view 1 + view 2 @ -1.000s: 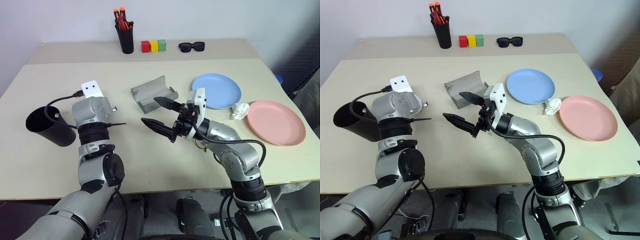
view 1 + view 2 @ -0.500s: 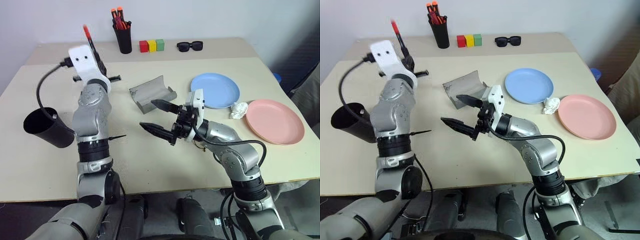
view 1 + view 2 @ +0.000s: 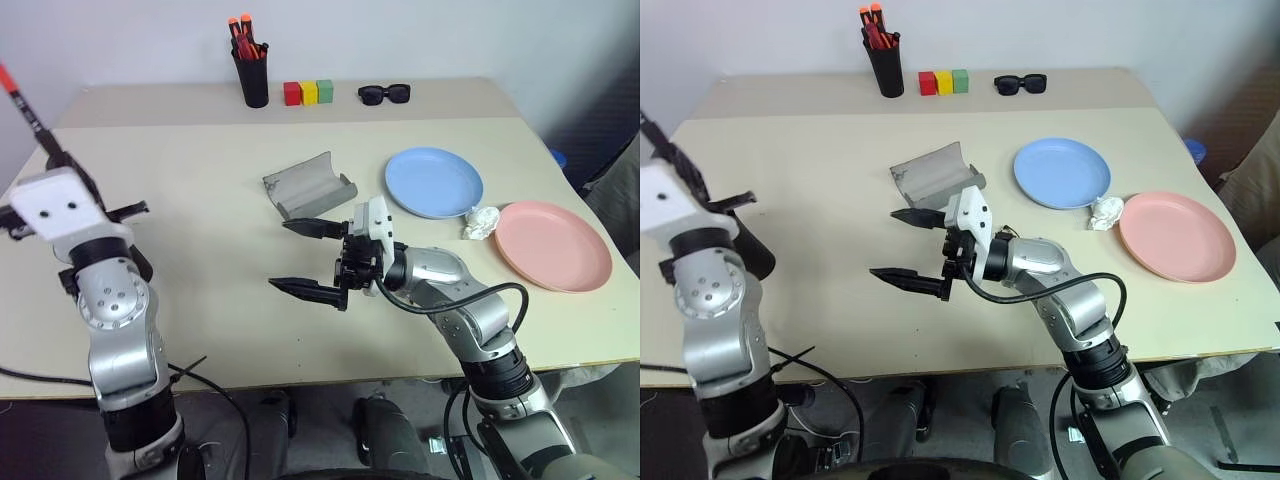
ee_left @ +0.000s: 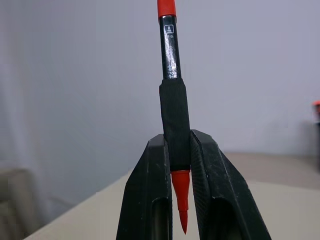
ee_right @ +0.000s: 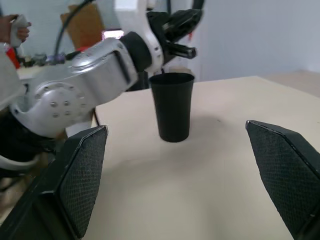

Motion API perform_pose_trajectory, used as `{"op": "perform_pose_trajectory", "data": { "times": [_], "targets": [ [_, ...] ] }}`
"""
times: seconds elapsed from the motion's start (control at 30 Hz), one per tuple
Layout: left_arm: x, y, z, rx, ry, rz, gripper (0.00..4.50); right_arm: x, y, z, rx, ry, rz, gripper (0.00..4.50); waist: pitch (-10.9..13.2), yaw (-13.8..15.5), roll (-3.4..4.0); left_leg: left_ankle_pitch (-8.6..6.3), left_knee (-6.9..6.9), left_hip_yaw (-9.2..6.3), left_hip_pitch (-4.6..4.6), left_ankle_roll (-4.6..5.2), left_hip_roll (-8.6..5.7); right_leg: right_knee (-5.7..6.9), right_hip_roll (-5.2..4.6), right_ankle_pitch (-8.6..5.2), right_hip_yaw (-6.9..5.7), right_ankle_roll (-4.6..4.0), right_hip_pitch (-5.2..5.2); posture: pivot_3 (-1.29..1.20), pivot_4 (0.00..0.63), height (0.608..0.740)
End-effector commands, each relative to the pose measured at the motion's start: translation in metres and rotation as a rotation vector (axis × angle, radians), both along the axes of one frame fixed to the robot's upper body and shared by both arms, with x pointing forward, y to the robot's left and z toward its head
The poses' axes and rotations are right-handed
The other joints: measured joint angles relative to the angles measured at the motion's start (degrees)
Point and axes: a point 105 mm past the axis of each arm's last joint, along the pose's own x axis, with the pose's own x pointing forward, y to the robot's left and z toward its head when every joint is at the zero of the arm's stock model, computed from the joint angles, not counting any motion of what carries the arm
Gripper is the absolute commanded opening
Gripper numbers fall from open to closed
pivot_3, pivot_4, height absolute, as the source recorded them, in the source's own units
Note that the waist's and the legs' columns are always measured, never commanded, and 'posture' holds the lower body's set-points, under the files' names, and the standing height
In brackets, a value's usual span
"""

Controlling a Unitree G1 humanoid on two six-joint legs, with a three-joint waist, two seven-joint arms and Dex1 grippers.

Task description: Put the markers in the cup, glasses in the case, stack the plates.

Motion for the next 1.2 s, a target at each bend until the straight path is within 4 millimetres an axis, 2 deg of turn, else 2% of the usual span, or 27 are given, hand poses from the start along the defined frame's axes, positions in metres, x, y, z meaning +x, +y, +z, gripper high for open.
{"op": "perform_pose_trajectory", "data": {
  "times": [0.03,0.2,0.33,0.7,0.97,1.2],
  "targets": [
    [-0.018,0.002,0.006,0.011,-0.052,0.056,0.02,-0.001,0.004,0.009,0.017,-0.059,0.022,4.50,0.0,0.0,0.00,0.00,0.00,0.00,0.00,0.00,0.00,0.00,0.00,0.00,0.00,0.00,0.00,0.00,0.150,0.740],
    [-0.025,0.005,-0.011,0.015,-0.005,0.106,0.02,0.000,0.004,0.008,0.016,-0.061,0.024,4.50,0.0,-0.1,0.00,0.00,-0.01,0.00,0.00,0.00,0.01,0.01,0.01,0.00,0.00,0.00,-0.01,0.00,0.150,0.740],
    [-0.023,0.008,-0.024,0.011,0.032,0.108,0.02,-0.001,0.004,0.007,0.015,-0.060,0.021,4.50,0.0,0.0,0.00,0.00,-0.01,-0.02,0.00,0.00,0.01,0.00,0.00,-0.01,-0.01,-0.03,-0.01,0.00,0.150,0.740],
    [-0.014,0.016,-0.038,0.005,0.052,0.093,0.02,-0.001,0.003,0.007,0.019,-0.057,0.005,4.50,0.0,-0.1,-0.01,0.00,-0.01,-0.01,0.00,0.00,0.02,0.00,0.00,-0.11,-0.01,-0.19,-0.02,0.00,0.150,0.740],
    [-0.017,0.015,-0.042,0.008,0.063,0.104,3.97,-0.001,0.002,0.006,0.019,-0.054,0.000,4.50,0.0,-0.1,0.00,-0.01,-0.01,-0.01,0.00,0.00,0.02,0.00,0.00,-0.11,-0.02,-0.19,-0.02,0.00,0.150,0.740],
    [-0.016,0.014,-0.046,-0.003,0.067,0.100,3.97,-0.002,0.002,0.006,0.018,-0.052,0.003,4.50,0.0,-0.1,0.00,-0.01,-0.01,-0.01,0.00,0.00,0.03,-0.01,0.00,-0.11,-0.01,-0.19,-0.02,0.00,0.150,0.740]
  ]
}}
